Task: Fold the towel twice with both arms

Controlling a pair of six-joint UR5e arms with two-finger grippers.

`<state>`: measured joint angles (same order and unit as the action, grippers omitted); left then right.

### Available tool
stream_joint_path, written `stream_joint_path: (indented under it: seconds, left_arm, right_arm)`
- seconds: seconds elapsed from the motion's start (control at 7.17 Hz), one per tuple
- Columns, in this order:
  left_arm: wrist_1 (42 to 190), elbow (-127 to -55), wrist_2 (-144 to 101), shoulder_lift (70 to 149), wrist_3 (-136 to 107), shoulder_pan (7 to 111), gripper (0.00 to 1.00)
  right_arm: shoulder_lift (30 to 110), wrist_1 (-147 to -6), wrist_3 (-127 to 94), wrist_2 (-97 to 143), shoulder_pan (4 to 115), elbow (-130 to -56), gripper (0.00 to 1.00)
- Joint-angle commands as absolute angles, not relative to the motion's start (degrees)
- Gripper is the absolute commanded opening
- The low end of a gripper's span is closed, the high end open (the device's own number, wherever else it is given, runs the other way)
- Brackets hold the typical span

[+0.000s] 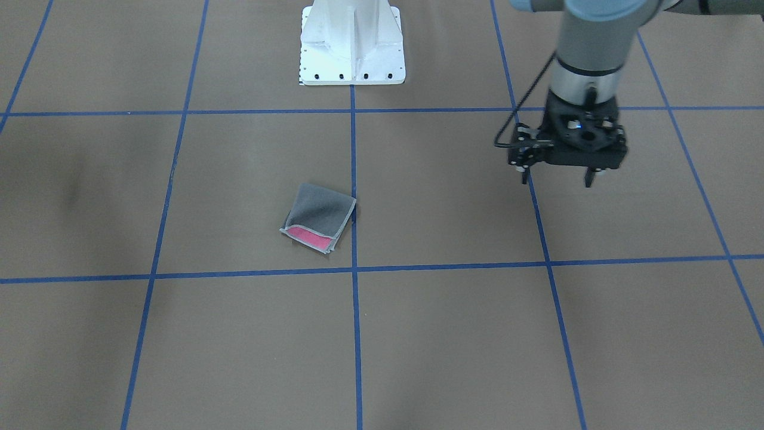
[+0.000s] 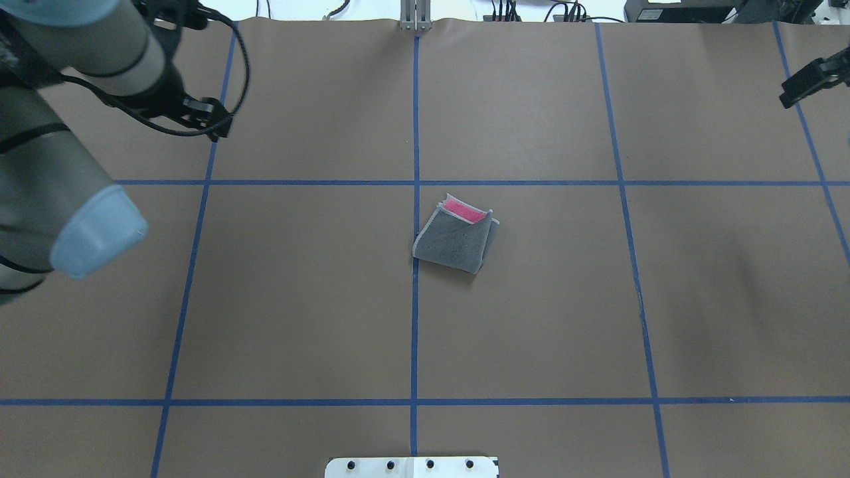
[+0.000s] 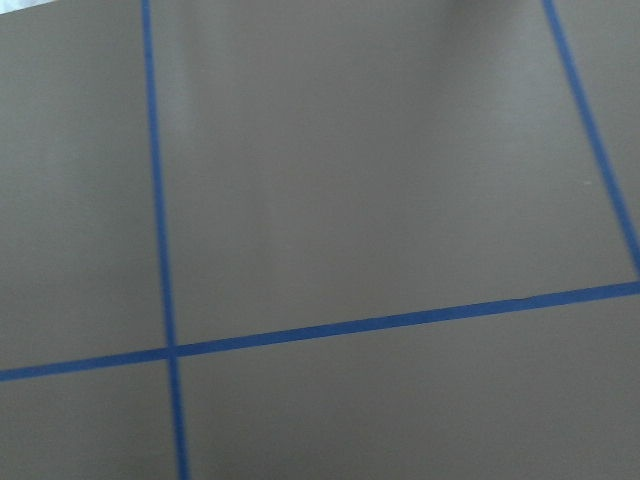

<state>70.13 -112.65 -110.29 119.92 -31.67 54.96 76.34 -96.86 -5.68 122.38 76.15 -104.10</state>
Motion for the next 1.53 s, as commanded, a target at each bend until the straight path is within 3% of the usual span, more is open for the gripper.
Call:
stream_joint_path:
  seconds: [0.0, 0.56, 0.84, 1.4]
  left_arm:
    - [72.58, -111.28, -118.27, 110.61, -13.09, 67.71, 1.0]
    - [78.66, -96.27, -130.25, 103.55, 10.43, 86.46, 1.0]
    - [78.84, -94.15, -130.25, 97.05, 10.37, 88.41, 1.0]
    - [78.93, -93.96, -130.25, 94.22, 10.02, 90.0, 1.0]
  right_arm:
    - [80.93, -96.77, 8.56, 126.28, 84.34, -98.99, 1.0]
    - [90.05, -96.77, 17.58, 127.27, 96.13, -92.81, 1.0]
    - [93.16, -96.77, 17.4, 127.53, 97.29, -92.81, 1.0]
    - [91.94, -92.76, 6.99, 131.57, 95.99, -93.34, 1.0]
